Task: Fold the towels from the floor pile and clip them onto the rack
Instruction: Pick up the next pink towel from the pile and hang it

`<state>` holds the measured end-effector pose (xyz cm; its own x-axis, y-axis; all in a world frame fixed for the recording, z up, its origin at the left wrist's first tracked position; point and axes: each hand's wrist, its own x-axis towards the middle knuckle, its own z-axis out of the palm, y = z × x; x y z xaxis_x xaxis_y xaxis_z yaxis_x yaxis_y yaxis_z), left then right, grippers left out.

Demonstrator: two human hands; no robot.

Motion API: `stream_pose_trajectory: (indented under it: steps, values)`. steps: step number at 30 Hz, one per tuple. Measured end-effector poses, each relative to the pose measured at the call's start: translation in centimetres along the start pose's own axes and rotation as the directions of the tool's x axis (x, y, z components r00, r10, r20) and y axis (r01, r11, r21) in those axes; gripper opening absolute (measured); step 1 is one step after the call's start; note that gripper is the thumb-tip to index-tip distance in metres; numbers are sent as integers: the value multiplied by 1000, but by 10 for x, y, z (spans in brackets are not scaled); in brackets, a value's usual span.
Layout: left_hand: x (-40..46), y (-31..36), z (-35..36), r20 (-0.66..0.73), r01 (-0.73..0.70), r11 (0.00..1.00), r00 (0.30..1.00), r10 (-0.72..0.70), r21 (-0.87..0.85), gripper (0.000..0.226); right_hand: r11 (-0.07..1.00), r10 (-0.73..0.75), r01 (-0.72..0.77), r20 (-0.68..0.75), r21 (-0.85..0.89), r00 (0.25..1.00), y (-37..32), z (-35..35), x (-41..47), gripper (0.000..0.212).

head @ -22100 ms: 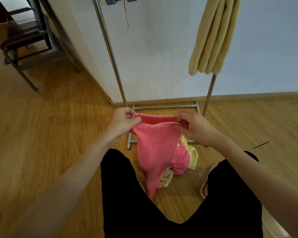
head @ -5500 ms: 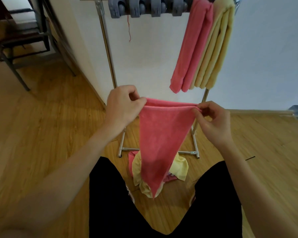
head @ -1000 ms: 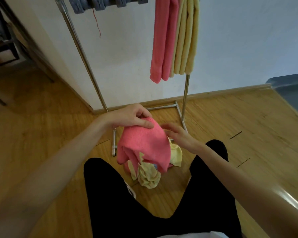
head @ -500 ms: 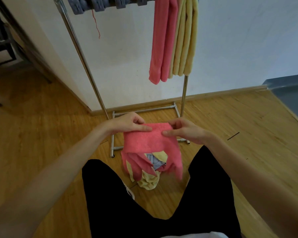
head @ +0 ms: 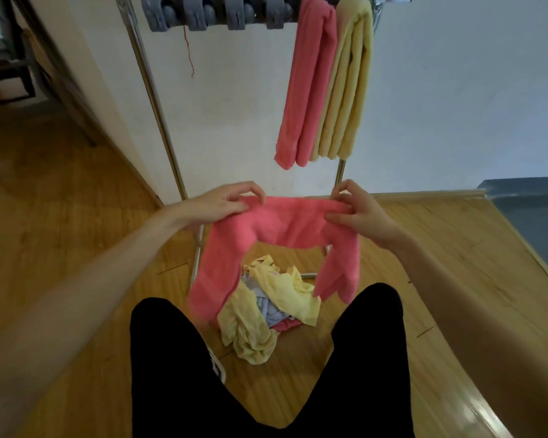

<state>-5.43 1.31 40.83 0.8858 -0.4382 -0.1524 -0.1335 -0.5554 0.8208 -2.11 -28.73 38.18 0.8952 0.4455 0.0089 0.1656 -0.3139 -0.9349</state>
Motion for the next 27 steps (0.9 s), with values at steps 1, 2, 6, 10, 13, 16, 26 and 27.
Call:
stream_pose_trajectory:
  steps: [1,2,6,10,13,16,26,27]
  values:
    - [7,12,-6,-5,-29,998,1000,30,62,33,994,-73,75,27,-75,997,-11,-6,7,31]
    - [15,22,-14,-16,-38,990,999,40,137,36,976,-135,143,56,-167,989,-24,-12,14,29]
    - [49,59,-44,-118,43,892,993,11,449,39,841,-178,270,232,-468,956,-62,-34,45,28]
    - [71,96,-75,-78,70,836,996,-33,544,48,724,-155,240,186,-647,970,-83,-53,79,46]
    - [86,121,-100,-160,41,786,984,74,616,57,666,-289,241,53,-706,956,-113,-70,97,48]
    - [106,145,-127,-287,19,750,930,230,661,59,679,-413,198,-146,-707,899,-144,-93,120,48]
    - [173,190,-171,-460,130,552,723,516,823,52,603,-569,145,-296,-784,768,-201,-127,180,47]
    - [179,190,-171,-468,151,536,712,524,830,49,599,-574,131,-309,-790,758,-198,-128,188,43]
